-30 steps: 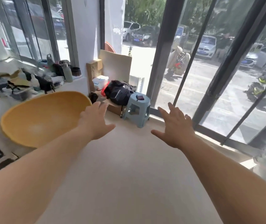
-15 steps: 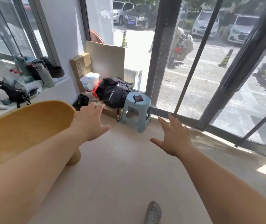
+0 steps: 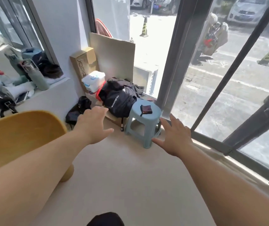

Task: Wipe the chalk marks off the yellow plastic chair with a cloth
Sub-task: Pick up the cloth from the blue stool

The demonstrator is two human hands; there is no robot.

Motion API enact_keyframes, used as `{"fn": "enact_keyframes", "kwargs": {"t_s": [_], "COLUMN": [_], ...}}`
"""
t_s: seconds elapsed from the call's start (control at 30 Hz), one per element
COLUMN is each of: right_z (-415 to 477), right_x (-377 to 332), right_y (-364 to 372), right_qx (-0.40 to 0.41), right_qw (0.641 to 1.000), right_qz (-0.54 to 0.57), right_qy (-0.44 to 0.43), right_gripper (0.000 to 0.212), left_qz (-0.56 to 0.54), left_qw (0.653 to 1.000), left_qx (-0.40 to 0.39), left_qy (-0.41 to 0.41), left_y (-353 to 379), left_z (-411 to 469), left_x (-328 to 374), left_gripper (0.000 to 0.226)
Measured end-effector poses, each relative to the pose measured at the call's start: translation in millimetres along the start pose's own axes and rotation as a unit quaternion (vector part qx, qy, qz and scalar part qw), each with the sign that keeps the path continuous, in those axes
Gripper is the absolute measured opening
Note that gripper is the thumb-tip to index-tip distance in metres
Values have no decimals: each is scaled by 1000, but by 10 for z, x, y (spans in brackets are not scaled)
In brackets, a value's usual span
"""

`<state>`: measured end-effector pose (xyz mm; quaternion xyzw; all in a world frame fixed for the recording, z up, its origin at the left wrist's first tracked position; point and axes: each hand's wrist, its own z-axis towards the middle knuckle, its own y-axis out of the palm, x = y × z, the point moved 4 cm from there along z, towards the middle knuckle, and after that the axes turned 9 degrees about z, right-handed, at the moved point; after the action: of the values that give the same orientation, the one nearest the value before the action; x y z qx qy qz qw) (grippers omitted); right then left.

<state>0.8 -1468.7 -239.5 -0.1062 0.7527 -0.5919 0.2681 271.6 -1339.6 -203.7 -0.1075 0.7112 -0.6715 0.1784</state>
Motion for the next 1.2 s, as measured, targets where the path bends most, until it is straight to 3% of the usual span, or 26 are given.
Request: {"fn": "enact_keyframes", "kwargs": {"t_s": [0.3,0.43,0.77,0.9,1.03,1.2], "right_z": [2244,3162,5290,6235,6956,7679], "right_x": [633,830,1505,1812,2030,2178], "right_y": [24,-3,213,696,1195,2077], "right_qx": [-43,-95,-176,-233,-292,-363], "right_qw": [998,992,981,972,956,930], "right_qz": [3,8,23,-2,-18,-32], "right_qy": [43,76,83,36,-10,-55], "right_gripper": [90,88,84,85,86,69], "left_qz": [-49,-67,-122,-138,-189,-232], "left_qw": [997,992,975,968,936,904], "left_qx": [-41,-100,-185,-206,-271,-301], "left_qy": [33,40,13,-40,-121,-198], "left_y": [712,893,1482,2053,2746,3678], "left_z": [2543,3669,5624,6174,6523,6857], "left_x": [487,620,1129,1368,1651,1845], "left_gripper": [90,87,78,65,65,55]}}
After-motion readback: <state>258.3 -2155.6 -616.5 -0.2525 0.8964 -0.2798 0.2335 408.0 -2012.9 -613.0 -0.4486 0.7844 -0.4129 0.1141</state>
